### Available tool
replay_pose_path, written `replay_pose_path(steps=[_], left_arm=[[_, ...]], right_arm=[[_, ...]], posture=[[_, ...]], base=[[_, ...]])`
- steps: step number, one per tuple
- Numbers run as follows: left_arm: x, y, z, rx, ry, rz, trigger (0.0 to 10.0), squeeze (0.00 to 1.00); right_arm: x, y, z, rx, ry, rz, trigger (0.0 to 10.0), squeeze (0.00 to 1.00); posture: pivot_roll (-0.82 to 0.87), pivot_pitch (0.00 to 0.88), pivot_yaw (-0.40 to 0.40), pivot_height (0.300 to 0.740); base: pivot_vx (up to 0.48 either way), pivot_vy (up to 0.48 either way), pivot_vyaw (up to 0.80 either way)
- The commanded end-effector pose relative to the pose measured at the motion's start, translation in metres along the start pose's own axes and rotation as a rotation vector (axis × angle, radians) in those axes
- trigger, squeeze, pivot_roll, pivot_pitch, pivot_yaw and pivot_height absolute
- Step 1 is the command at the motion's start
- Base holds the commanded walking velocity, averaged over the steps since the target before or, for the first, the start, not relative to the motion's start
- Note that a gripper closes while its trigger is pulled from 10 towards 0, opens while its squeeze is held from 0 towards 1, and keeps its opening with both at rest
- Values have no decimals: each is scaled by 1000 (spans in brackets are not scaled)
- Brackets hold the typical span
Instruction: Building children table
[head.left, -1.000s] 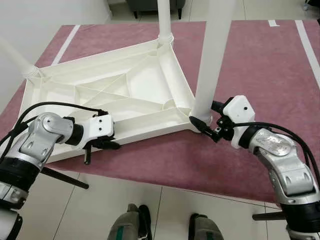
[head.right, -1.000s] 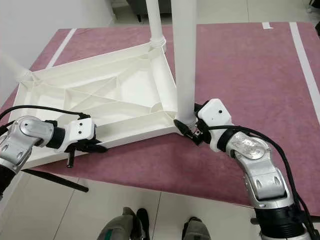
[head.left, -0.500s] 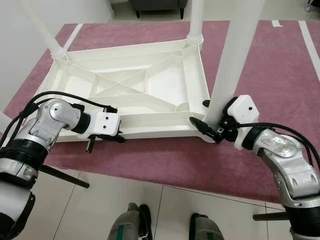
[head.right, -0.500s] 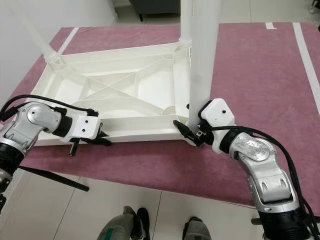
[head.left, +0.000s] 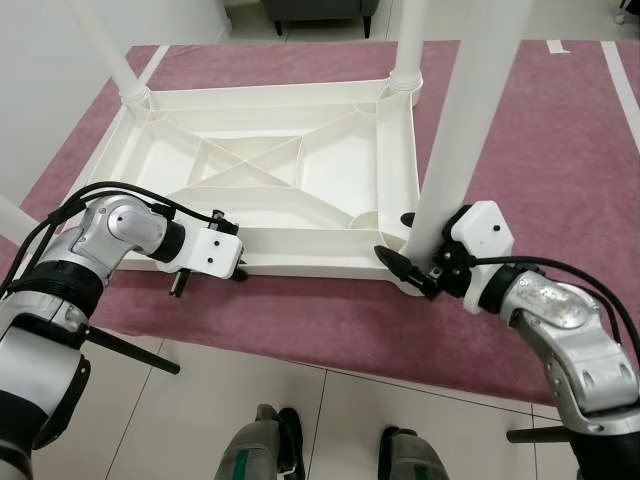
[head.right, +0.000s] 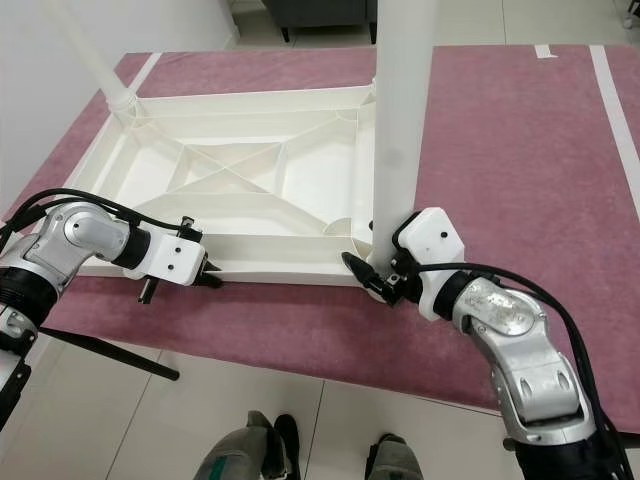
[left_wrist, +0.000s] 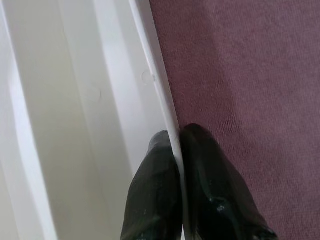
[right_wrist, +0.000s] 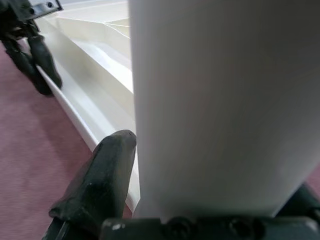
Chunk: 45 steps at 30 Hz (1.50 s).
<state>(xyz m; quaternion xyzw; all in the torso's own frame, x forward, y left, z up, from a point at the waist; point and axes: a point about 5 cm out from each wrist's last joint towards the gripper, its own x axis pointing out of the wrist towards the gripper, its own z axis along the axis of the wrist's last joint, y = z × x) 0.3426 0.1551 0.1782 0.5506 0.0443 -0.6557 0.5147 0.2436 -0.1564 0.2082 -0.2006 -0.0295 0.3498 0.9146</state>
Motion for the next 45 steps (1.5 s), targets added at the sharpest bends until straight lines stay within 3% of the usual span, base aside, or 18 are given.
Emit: replay_pose_path(steps=[1,3,4,5,9,10,20,21,25,27,30,31,33,36,38,40,44,45], left_arm=[[4,34,31,266,-53,295,196,0],[3,35,29,253,-36,316,824,0],[2,38,26,240,-18,348,8314,0],[2,42,24,190,-21,390,10000,0],[3,44,21,109,-51,432,10000,0],[3,41,20,91,-68,422,10000,1000],[4,27,17,-55,-210,396,10000,1000],[2,28,18,-92,-246,429,10000,0],[0,32,17,-213,-308,542,10000,0],[0,33,7,-397,-339,687,10000,0],[1,31,2,-473,-338,760,10000,0],[0,22,-3,-644,-398,795,10000,0],[0,22,-3,-644,-398,795,10000,0],[-11,-10,39,-656,-723,507,10000,0],[-13,-17,52,-651,-791,433,10000,0],[-17,-26,65,-664,-846,377,10000,0],[-17,-28,69,-689,-852,389,10000,0],[-10,-27,66,-739,-810,424,10000,0]], right_arm=[[9,31,1,62,-27,149,10000,0],[8,36,1,71,-32,159,10000,0],[10,39,1,77,-36,155,10000,0],[15,38,1,89,-41,114,10000,0],[30,35,1,118,-55,2,10000,0],[34,34,0,121,-55,-24,10000,0],[43,29,1,145,-63,-107,10000,0],[44,29,1,148,-66,-105,10000,0],[44,30,1,153,-67,-113,10000,0],[44,29,0,161,-67,-137,10000,0],[44,28,0,164,-68,-152,10000,0],[44,28,0,166,-67,-168,10000,0],[44,28,0,166,-67,-168,10000,0],[43,26,-2,169,-62,-173,10000,0],[43,25,-3,168,-61,-172,10000,0],[44,23,-4,164,-61,-168,10000,0],[46,22,-4,161,-63,-166,10000,0],[46,21,-3,160,-65,-166,10000,0]], posture=[[-89,186,165,740],[-91,186,167,740],[-99,184,172,740],[-102,182,171,740],[-102,180,173,740],[-102,180,173,740],[-92,171,164,740],[-86,171,159,740],[-81,173,161,740],[-86,175,169,740],[-90,175,172,740],[-93,177,173,740],[-93,177,173,740],[-74,170,160,740],[-72,170,159,740],[-63,166,156,740],[-58,164,155,740],[-58,163,155,740]], base=[[0,0,0],[0,0,0],[0,0,0],[0,0,0],[0,0,0],[0,0,0],[0,0,0],[0,0,0],[0,0,0],[0,0,0],[0,0,0],[0,0,0],[0,0,0],[0,0,0],[0,0,0],[0,0,0],[0,0,0],[0,0,0]])
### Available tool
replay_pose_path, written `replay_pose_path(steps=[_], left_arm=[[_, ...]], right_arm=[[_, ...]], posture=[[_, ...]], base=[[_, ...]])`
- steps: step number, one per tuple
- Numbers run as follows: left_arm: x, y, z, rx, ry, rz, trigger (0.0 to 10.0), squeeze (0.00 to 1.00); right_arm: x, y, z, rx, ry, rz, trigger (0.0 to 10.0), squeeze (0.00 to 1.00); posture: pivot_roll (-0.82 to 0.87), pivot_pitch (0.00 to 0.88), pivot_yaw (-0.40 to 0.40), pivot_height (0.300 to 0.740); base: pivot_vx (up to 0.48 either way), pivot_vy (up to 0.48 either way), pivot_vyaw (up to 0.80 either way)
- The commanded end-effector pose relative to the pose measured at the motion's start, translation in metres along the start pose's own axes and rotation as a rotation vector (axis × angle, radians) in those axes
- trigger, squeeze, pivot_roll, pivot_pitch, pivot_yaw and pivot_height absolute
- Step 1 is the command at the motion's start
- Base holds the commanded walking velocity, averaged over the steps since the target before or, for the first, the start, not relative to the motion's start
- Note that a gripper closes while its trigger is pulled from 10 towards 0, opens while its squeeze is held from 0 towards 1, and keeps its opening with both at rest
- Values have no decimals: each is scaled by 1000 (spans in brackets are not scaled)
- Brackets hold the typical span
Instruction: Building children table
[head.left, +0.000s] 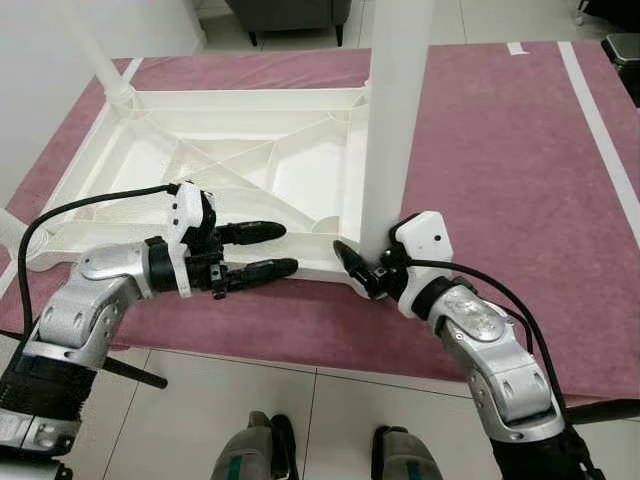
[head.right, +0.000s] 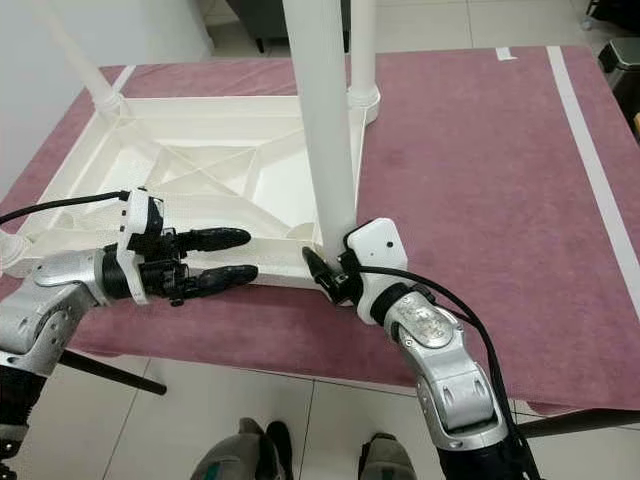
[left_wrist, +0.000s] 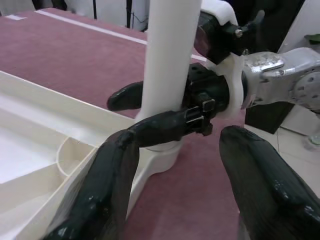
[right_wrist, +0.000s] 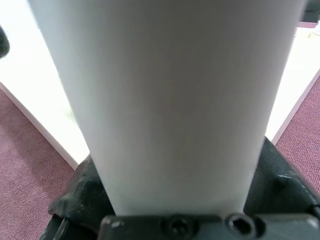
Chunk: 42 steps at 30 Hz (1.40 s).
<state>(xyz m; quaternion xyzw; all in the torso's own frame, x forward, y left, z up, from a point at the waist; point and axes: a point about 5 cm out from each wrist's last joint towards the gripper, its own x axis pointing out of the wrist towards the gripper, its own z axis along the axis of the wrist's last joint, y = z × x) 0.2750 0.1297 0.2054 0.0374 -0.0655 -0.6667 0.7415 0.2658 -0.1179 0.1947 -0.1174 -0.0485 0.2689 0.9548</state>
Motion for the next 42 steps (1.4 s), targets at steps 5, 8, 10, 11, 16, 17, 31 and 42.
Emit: replay_pose_path(steps=[5,8,10,11,16,17,31,42], left_arm=[[5,2,-23,-154,106,261,10000,0],[8,12,-25,-183,89,426,10000,0],[5,29,-28,-101,117,651,10000,0],[2,40,-27,-15,134,815,10000,0],[-4,50,-20,92,89,1020,10000,0],[-2,46,-20,138,85,1034,10000,0],[25,17,-40,92,177,776,10000,0],[62,9,-64,7,112,730,10000,0]], right_arm=[[4,5,0,11,-7,22,10000,0],[4,6,-1,11,-7,21,10000,0],[3,6,-1,12,-7,18,10000,0],[3,6,-1,12,-7,16,10000,0],[3,6,-1,13,-8,13,10000,0],[4,6,-1,14,-10,9,10000,0],[8,-5,3,71,-70,-175,10000,0],[14,8,11,139,-112,-157,10000,0]], posture=[[-64,161,156,740],[-69,160,154,740],[-69,158,154,740],[-69,158,154,740],[-75,155,154,740],[-75,152,154,740],[-81,142,150,740],[-87,150,138,740]], base=[[0,0,0],[0,0,0],[0,0,0],[0,0,0],[0,0,0],[0,0,0],[0,0,0],[0,0,0]])
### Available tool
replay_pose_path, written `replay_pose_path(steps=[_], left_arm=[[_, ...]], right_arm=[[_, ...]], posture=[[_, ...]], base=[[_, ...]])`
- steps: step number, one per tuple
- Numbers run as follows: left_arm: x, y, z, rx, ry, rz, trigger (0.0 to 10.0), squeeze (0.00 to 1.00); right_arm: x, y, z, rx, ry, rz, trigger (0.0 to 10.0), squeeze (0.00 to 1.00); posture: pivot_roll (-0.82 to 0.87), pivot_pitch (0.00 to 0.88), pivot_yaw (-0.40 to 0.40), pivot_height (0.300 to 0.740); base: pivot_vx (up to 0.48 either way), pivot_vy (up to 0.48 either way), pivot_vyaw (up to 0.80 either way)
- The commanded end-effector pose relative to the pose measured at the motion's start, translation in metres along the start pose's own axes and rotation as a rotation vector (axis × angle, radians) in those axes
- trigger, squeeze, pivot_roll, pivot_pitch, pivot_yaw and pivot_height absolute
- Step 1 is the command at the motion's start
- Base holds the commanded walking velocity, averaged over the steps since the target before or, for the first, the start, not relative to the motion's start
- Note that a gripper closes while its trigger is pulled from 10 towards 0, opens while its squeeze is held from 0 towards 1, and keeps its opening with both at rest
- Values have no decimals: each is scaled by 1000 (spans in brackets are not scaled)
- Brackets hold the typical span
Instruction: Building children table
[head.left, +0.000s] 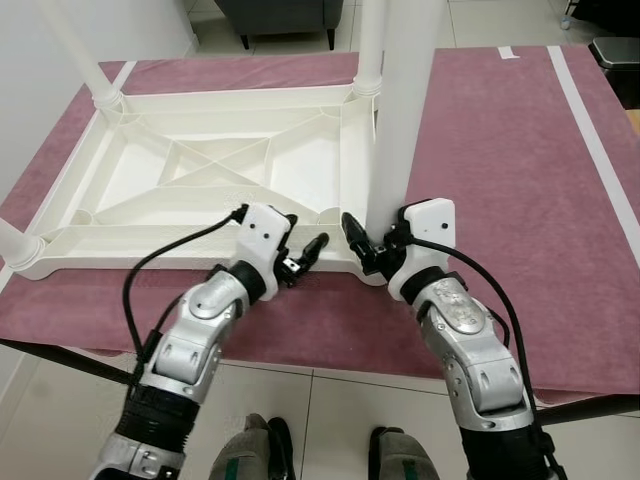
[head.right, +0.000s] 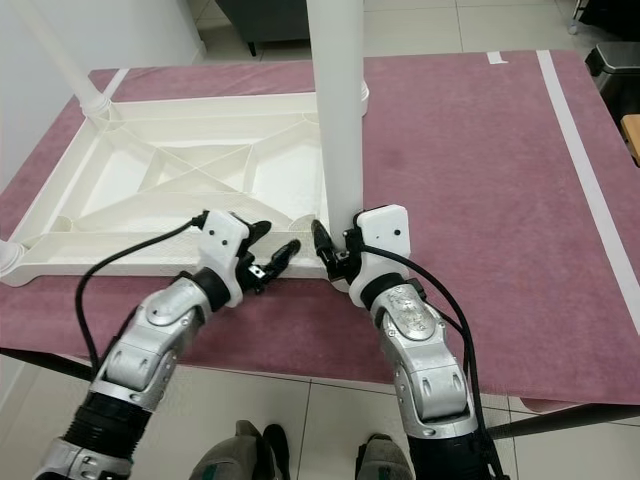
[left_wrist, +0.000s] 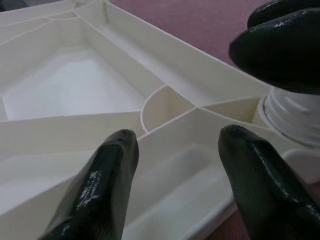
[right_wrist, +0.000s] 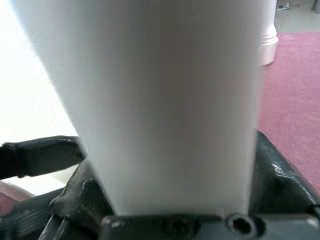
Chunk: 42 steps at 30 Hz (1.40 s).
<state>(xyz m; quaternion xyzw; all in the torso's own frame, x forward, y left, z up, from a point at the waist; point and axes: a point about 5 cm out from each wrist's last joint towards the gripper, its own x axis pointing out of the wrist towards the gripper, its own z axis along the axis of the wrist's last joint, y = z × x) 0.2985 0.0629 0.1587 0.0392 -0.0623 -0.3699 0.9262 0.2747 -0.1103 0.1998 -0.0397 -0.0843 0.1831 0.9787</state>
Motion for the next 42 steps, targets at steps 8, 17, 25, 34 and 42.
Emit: replay_pose_path(steps=[8,17,25,34,42], left_arm=[[-1,6,-24,-40,167,-118,10000,0],[-26,7,-36,-86,280,-330,10000,0],[-28,20,-32,-79,287,-378,10000,0],[-30,27,-29,-82,291,-377,10000,0],[-30,26,-31,-91,296,-378,10000,0]], right_arm=[[-7,22,10,0,-24,170,10000,0],[-12,0,18,-100,-30,229,10000,0],[-1,-15,27,-106,-27,437,10000,0],[6,-8,28,21,6,712,10000,0],[1,-7,6,-30,97,721,0,0]], posture=[[-102,156,138,740],[-101,151,149,740],[-95,149,151,740],[-85,152,152,740],[-88,159,151,740]], base=[[0,0,0],[0,0,0],[0,0,0],[0,0,0],[0,0,0]])
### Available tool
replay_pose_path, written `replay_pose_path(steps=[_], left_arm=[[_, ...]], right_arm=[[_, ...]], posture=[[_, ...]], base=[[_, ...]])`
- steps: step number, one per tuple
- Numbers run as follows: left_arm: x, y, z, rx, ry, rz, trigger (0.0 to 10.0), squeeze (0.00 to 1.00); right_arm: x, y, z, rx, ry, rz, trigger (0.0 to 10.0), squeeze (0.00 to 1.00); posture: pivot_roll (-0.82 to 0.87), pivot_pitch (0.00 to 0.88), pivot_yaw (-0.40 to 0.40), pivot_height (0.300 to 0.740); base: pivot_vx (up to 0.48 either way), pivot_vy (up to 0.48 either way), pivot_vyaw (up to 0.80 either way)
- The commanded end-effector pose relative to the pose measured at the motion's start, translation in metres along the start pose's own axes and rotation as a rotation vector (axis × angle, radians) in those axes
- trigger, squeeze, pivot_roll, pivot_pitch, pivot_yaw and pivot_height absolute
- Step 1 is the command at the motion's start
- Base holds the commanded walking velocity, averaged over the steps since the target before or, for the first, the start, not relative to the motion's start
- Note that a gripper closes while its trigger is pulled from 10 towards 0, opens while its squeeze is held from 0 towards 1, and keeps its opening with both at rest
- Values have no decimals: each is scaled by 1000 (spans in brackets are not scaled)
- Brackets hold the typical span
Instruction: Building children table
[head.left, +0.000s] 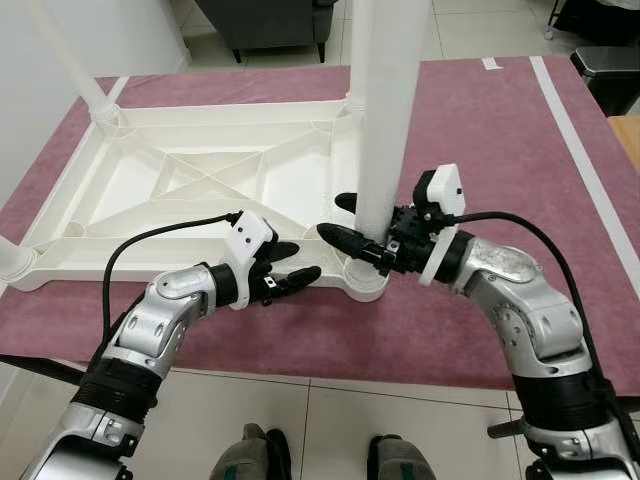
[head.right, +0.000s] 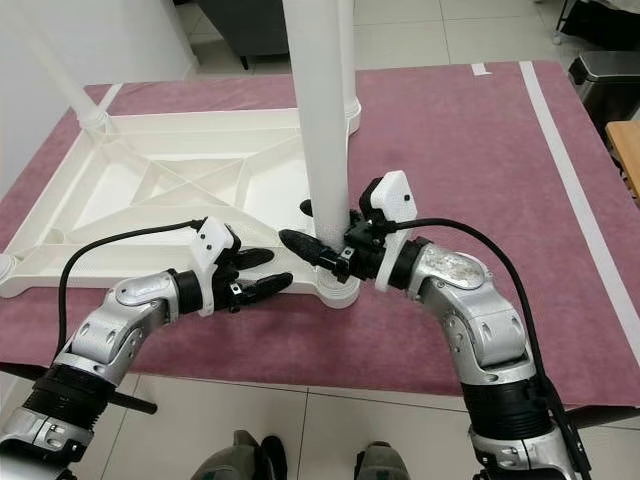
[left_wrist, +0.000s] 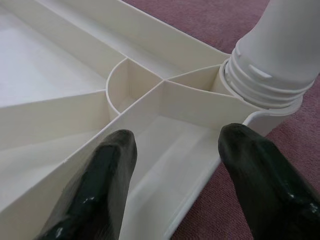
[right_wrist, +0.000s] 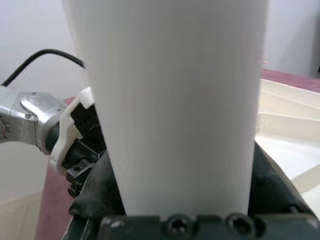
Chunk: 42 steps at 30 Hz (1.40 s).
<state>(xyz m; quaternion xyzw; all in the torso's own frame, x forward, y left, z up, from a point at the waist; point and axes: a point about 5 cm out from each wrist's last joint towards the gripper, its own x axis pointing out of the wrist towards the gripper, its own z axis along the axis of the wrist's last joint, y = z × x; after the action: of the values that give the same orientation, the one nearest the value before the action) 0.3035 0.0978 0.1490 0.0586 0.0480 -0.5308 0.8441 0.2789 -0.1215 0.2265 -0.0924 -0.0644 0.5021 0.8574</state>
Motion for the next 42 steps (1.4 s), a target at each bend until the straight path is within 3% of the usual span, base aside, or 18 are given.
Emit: replay_pose_path(steps=[1,7,13,14,16,17,18,20,21,28,29,30,31,32,34,38,40,42], left_arm=[[-3,-2,-22,-44,95,-7,10000,0],[0,2,-20,-33,88,-2,10000,0],[3,3,-17,-40,75,12,10000,0],[3,2,-17,-43,69,13,10000,0],[3,2,-17,-43,69,13,10000,0],[3,1,-17,-46,66,12,10000,0],[3,1,-17,-46,66,12,10000,0],[2,0,-18,-49,64,8,10000,0],[2,0,-18,-51,64,7,10000,0],[2,1,-20,-54,70,5,10000,0],[2,1,-20,-54,72,5,10000,0],[2,2,-20,-46,77,2,10000,0],[2,2,-20,-46,77,2,10000,0],[2,3,-19,-35,80,-1,10000,0],[2,5,-17,-20,84,-3,10000,0],[13,11,2,112,98,-74,10000,0],[13,11,2,112,98,-74,10000,0],[19,12,14,182,109,-147,10000,0]], right_arm=[[2,6,-22,29,103,-12,0,0],[-2,-3,-39,-30,235,-214,0,0],[-5,-7,-49,24,296,-447,0,0],[-9,-12,-57,88,329,-620,0,0],[-9,-12,-57,88,329,-620,0,0],[-16,-15,-63,164,355,-812,0,0],[-16,-15,-63,164,355,-812,0,0],[-29,-10,-72,308,385,-1134,0,0],[-30,-4,-72,332,384,-1214,0,0],[-17,10,-57,304,272,-1224,0,0],[-13,11,-53,283,237,-1192,1294,0],[-7,14,-49,276,200,-1129,7529,0],[-7,14,-49,276,200,-1129,7529,0],[-3,16,-46,264,176,-1094,10000,0],[-1,17,-43,245,158,-1074,10000,0],[8,24,-31,230,89,-987,10000,0],[8,24,-31,230,89,-987,10000,0],[13,29,-26,219,56,-921,10000,0]], posture=[[-90,161,150,740],[-94,166,150,740],[-96,172,147,740],[-99,176,144,740],[-99,176,144,740],[-101,179,143,740],[-101,179,143,740],[-103,186,142,740],[-103,187,142,740],[-105,189,142,740],[-105,189,142,740],[-105,188,143,740],[-105,188,143,740],[-105,188,143,740],[-105,188,143,740],[-103,183,138,740],[-103,183,138,740],[-108,184,144,740]], base=[[0,0,0],[0,0,0],[0,0,0],[0,0,0],[0,0,0],[0,0,0],[0,0,0],[0,0,0],[0,0,0],[0,0,0],[0,0,0],[0,0,0],[0,0,0],[0,0,0],[0,0,0],[0,0,0],[0,0,0],[0,0,0]])
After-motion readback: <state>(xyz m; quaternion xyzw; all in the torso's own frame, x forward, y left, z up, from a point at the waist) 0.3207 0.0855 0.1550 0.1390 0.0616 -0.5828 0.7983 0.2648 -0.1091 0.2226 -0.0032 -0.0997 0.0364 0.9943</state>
